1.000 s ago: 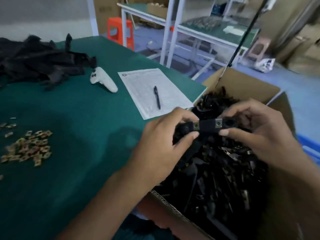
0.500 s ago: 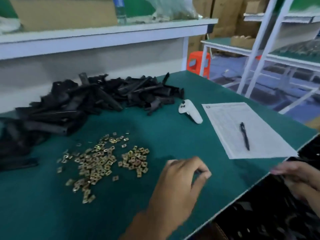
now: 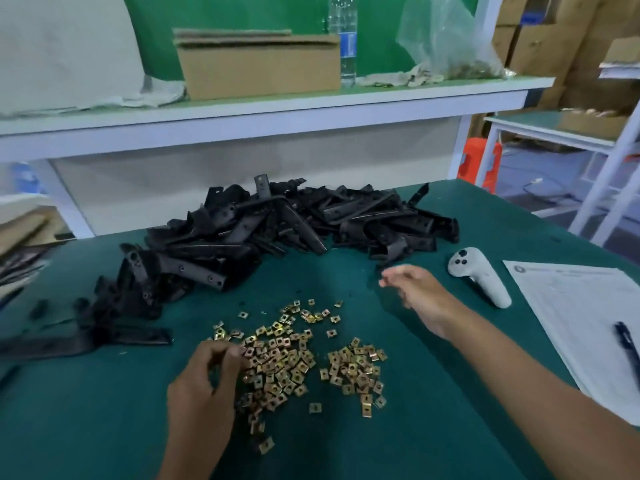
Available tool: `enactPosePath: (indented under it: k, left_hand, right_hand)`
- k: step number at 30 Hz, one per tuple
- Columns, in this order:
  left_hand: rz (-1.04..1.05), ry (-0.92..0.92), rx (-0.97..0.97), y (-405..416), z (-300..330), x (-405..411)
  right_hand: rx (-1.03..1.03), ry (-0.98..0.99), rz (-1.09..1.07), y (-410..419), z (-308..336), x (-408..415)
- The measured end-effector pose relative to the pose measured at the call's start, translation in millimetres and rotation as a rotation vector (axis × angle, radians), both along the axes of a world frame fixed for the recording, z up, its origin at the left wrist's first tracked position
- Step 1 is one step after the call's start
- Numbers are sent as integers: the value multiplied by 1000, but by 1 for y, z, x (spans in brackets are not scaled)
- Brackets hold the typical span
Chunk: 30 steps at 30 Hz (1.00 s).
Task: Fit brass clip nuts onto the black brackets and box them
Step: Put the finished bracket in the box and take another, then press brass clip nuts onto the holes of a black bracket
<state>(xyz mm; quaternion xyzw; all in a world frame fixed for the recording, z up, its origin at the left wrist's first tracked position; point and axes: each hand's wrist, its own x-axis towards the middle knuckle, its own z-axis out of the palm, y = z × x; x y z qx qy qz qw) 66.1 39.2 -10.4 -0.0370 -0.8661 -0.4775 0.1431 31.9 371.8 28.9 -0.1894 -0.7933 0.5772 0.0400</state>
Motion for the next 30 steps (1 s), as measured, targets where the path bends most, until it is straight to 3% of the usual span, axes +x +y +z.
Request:
enactPosePath:
  k: [6, 11, 15, 18, 21, 24, 26, 28, 30]
  left_hand:
    - [-20, 6, 46, 3, -1, -2]
    - [-20, 9, 77, 3, 0, -5]
    - [-18, 7, 79, 3, -1, -4]
    - [-11, 19, 63, 2, 0, -4]
    - [-10, 16, 62, 4, 0, -2]
    - [-3, 29, 54, 4, 1, -1]
    - [7, 59, 44, 4, 2, 0]
    - [-1, 93, 40, 5, 2, 2]
    - [-22, 151, 34, 7, 2, 4]
  right_hand:
    - [823, -49, -27, 28, -17, -76]
    - [1278, 85, 224, 40, -29, -78]
    - [1475, 230, 283, 47, -23, -71]
    - [1249, 539, 131, 36, -11, -59]
    - [717, 637, -47, 22, 8, -43]
    - [15, 595, -106, -2, 30, -22]
    - [-354, 500, 17, -17, 39, -6]
    - [-524, 384, 171, -32, 38, 9]
    - [-502, 279, 292, -50, 33, 22]
